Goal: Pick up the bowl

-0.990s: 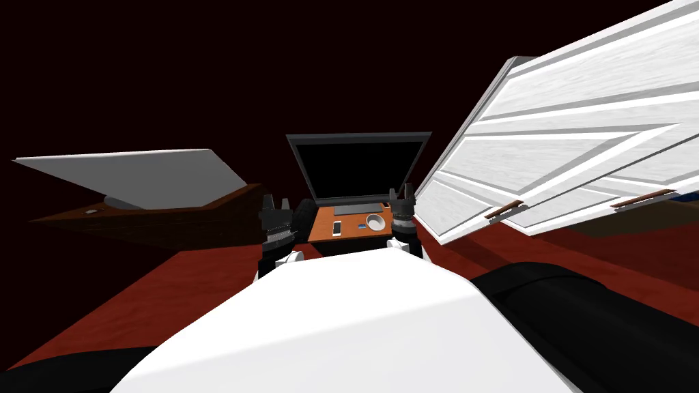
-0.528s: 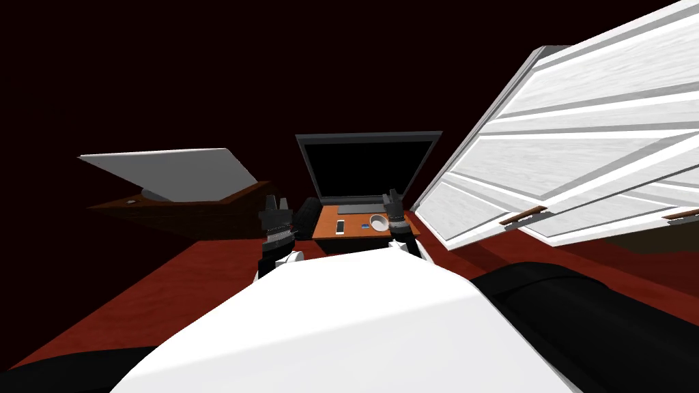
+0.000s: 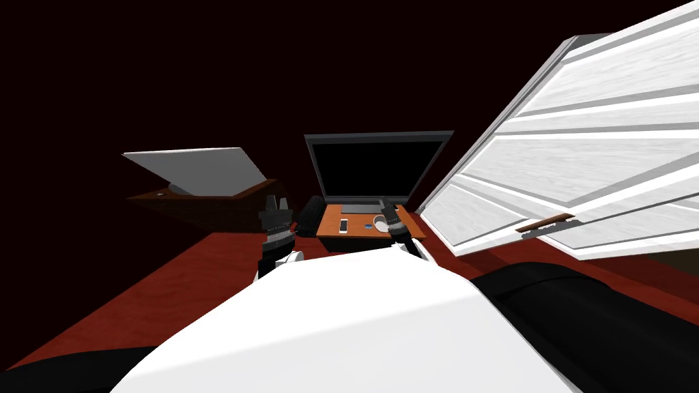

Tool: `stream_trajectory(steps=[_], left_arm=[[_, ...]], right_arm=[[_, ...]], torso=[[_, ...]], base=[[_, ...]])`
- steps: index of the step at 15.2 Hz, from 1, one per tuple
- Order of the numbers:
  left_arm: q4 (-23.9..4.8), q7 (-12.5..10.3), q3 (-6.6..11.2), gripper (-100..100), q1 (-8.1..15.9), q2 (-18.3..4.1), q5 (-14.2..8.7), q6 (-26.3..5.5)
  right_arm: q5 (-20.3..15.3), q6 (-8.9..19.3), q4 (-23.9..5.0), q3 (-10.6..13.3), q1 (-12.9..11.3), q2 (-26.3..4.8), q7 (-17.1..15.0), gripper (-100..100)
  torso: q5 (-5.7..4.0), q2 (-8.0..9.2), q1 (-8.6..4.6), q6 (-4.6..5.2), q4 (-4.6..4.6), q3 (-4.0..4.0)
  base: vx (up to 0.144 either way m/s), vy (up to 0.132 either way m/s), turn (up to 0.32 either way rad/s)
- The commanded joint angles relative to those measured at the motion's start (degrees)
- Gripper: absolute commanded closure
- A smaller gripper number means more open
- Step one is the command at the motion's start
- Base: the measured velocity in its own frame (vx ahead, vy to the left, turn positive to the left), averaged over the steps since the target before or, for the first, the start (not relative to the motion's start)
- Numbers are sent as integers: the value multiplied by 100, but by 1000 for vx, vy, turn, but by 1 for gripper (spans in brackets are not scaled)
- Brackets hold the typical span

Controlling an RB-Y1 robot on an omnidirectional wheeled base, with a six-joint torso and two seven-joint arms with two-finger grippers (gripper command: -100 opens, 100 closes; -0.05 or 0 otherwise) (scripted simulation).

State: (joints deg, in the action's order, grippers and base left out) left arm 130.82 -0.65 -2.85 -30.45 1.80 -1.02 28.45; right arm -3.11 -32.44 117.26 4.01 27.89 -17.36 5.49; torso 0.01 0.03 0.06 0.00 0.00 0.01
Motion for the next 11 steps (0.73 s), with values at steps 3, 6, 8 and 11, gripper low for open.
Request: stream_trajectory(steps=[3, 6, 8, 11], left_arm=[[0, 0, 0, 0, 0, 0, 0, 0], [0, 0, 0, 0, 0, 0, 0, 0], [0, 0, 0, 0, 0, 0, 0, 0], [0, 0, 0, 0, 0, 0, 0, 0]], right_arm=[[-130, -28, -390, 33, -44, -215, 106, -100], [-378, 72, -841, 100, -111, -593, 294, -100], [-510, 126, -1087, 136, -145, -781, 395, -100], [-646, 182, -1390, 175, -178, -967, 499, -100]], torso=[[0, 0, 2, -1, 0, 0], [1, 0, 2, -1, 0, 0], [1, 0, 5, -1, 0, 0], [1, 0, 4, 1, 0, 0]], base=[[-6, 24, 97], [-8, 30, 152], [-5, 38, 153], [-5, 30, 106]])
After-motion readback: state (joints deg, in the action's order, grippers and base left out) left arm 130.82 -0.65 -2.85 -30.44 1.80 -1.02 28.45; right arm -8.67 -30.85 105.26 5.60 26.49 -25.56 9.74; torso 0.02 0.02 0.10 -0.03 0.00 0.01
